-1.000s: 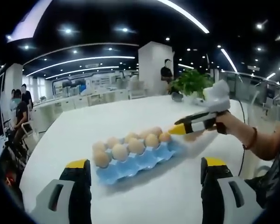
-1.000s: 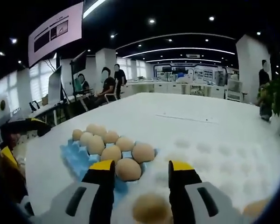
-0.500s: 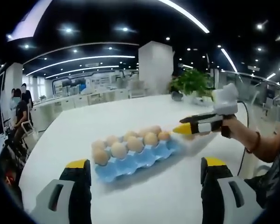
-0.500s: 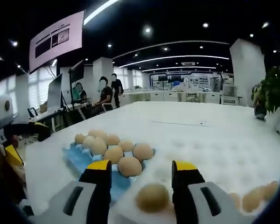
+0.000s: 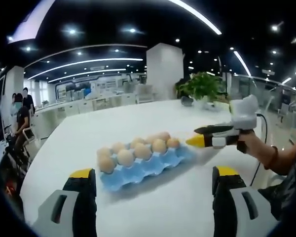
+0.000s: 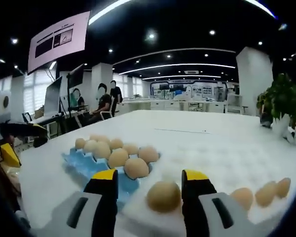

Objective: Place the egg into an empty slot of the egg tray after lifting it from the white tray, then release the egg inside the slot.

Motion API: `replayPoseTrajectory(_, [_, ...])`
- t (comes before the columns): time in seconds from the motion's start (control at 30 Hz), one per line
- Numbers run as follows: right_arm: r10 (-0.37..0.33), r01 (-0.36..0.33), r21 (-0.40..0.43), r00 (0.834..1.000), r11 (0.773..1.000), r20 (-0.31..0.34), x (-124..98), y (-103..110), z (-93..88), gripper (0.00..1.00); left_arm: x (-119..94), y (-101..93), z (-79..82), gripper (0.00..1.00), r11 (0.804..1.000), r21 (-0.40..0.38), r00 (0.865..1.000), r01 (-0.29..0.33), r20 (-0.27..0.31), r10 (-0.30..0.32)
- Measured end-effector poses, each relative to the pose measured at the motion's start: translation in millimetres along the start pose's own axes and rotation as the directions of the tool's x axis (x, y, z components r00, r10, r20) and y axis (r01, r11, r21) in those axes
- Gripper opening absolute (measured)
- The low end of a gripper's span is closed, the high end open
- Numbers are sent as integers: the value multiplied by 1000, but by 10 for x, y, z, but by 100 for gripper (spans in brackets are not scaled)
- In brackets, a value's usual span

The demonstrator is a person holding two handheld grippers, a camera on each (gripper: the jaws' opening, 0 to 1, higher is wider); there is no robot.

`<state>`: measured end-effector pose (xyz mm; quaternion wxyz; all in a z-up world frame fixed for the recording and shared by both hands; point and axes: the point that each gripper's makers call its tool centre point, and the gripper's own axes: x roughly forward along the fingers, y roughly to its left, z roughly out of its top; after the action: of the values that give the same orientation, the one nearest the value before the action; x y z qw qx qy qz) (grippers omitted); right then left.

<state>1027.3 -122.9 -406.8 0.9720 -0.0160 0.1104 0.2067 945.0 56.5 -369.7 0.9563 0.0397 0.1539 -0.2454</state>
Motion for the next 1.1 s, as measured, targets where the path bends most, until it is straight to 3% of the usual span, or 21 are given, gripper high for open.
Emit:
replayPoseTrajectory(0.2, [-114, 113, 36, 994, 993, 4, -32, -12, -60, 52, -8, -5, 7, 100, 1000, 1, 1000, 4, 5, -4])
replayPoseTrajectory(0.33, [-221, 222, 66, 975, 973, -8, -53, -137, -110, 42, -17, -13, 3, 100, 1000, 5, 1000, 10, 4, -10])
replayPoseTrajectory(0.43, [-231, 230, 93, 973, 969, 0, -47, -133, -97, 41, -23, -13, -1, 100, 1000, 8, 1000, 11, 1, -11])
replayPoseTrajectory(0.63, [-324, 324, 31, 946, 945, -20, -52, -226, -140, 30, -21, -27, 52, 100, 1000, 14, 999, 23, 26, -24])
replayPoseTrajectory(0.7, [-336, 338, 40, 940, 940, -59, -52, -220, -198, 31, -19, -48, 73, 100, 999, 18, 999, 33, 35, -33])
replayPoseTrajectory(0.77, [-338, 340, 40, 940, 940, -38, -37, -217, -169, 31, -18, -52, 80, 100, 999, 21, 999, 34, 36, -35])
replayPoseTrajectory(0.8, [-346, 347, 22, 937, 937, -44, -25, -219, -177, 31, -18, -47, 82, 100, 999, 24, 999, 32, 37, -33])
replayPoseTrajectory(0.83, [-365, 362, -60, 929, 930, -55, -29, -233, -201, 30, -18, -41, 84, 100, 999, 27, 999, 30, 37, -31])
replayPoseTrajectory(0.87, [-369, 366, -66, 928, 928, -46, -24, -226, -205, 30, -18, -38, 80, 100, 999, 26, 999, 30, 36, -31])
replayPoseTrajectory(1.0, [-358, 358, -11, 934, 934, -9, -53, -251, -196, 29, -27, -36, 58, 100, 999, 26, 999, 30, 34, -31])
replayPoseTrajectory(1.1, [-365, 365, -44, 931, 930, 1, -47, -220, -190, 29, -35, -39, 49, 100, 999, 27, 999, 32, 33, -32])
